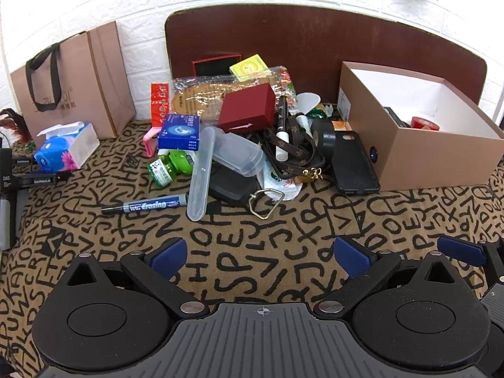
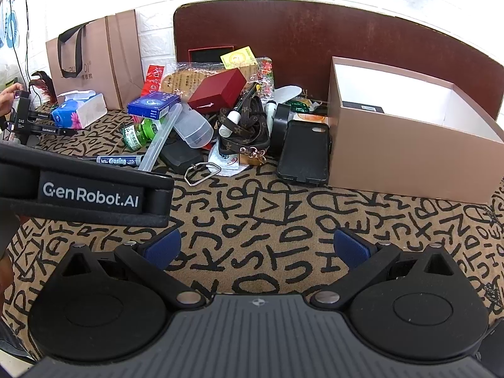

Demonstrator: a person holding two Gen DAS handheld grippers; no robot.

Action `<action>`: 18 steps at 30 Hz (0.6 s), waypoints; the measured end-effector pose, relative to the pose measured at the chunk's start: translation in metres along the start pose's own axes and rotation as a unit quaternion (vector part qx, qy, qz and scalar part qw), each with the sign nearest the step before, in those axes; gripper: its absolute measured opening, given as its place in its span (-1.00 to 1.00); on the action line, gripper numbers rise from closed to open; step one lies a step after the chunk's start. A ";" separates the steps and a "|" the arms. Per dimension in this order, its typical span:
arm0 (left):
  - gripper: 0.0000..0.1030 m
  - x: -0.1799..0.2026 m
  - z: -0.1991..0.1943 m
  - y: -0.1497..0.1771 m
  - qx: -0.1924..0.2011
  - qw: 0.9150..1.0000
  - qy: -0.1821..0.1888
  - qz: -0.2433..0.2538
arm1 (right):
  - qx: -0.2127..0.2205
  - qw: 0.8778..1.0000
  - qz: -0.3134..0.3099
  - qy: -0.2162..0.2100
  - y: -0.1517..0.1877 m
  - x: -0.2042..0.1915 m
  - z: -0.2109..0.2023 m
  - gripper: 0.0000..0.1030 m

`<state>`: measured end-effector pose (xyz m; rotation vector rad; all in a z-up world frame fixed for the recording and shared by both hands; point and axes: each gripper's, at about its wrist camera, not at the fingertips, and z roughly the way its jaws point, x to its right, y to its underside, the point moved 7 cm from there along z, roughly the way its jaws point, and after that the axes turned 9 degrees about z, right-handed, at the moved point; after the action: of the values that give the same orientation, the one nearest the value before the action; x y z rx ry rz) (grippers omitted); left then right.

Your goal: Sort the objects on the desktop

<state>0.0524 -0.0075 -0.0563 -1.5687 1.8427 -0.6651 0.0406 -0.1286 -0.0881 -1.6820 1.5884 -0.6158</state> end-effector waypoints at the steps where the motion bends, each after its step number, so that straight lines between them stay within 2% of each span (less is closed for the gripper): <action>1: 1.00 0.000 0.000 0.000 0.000 1.000 0.000 0.000 | 0.000 1.000 0.000 0.000 0.000 0.000 0.000 0.99; 18: 1.00 -0.006 0.009 -0.001 -0.010 1.000 -0.002 -0.001 | -0.010 1.000 0.002 -0.001 -0.002 0.000 0.008 0.99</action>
<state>0.0603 -0.0011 -0.0606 -1.5845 1.8496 -0.6456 0.0481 -0.1268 -0.0920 -1.6928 1.6011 -0.5977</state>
